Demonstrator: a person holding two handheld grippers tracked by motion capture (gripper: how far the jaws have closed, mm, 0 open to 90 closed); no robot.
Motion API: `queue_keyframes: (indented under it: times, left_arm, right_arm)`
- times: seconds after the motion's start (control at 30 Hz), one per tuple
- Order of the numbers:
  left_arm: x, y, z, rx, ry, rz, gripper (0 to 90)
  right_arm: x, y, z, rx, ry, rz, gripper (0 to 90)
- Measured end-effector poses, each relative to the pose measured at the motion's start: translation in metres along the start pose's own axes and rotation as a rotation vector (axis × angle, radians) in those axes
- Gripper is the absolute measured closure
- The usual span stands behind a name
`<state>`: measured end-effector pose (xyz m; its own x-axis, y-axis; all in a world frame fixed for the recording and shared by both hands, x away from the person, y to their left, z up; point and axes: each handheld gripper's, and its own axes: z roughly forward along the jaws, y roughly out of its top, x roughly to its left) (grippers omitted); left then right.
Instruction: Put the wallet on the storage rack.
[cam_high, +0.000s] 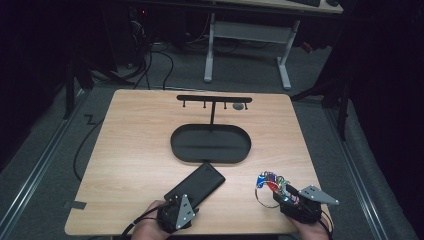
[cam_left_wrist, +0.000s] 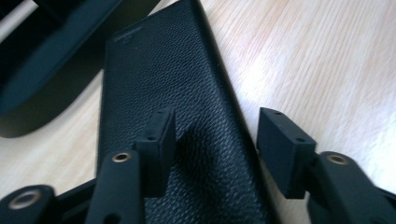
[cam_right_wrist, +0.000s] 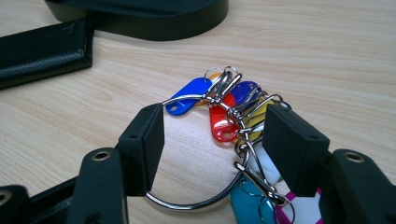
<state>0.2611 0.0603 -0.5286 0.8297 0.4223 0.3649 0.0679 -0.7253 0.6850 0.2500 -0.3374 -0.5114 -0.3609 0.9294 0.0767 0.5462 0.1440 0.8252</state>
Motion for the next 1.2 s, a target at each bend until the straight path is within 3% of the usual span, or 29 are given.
queue_keyframes:
  times: [0.07,0.13,0.4,0.53,0.9,1.1,1.2]
  left_arm:
    - [-0.003,0.000,0.000,0.005,0.026,0.024,49.1]
    - [-0.004,0.000,0.001,0.001,0.031,0.020,49.8]
    - [-0.003,0.000,0.001,0.004,0.028,0.016,52.8]
    - [-0.001,-0.001,0.000,-0.003,0.014,-0.006,55.4]
    - [0.001,0.000,-0.005,-0.005,0.014,-0.012,71.9]
    - [0.002,-0.002,-0.009,-0.029,0.021,-0.017,75.9]
    - [0.006,-0.002,-0.014,-0.056,0.019,-0.042,77.7]
  right_arm:
    - [0.000,0.000,0.001,0.002,-0.007,0.006,39.6]
    - [0.000,0.000,0.001,0.003,-0.012,0.017,39.6]
    - [0.002,-0.001,0.001,0.008,-0.010,0.016,39.7]
    - [0.001,-0.001,-0.001,0.003,-0.009,0.014,39.7]
    - [0.001,-0.001,-0.001,-0.001,0.007,0.010,39.8]
    - [0.001,0.000,-0.001,-0.002,0.011,0.006,39.8]
    - [0.001,-0.001,-0.001,-0.004,0.012,0.010,39.8]
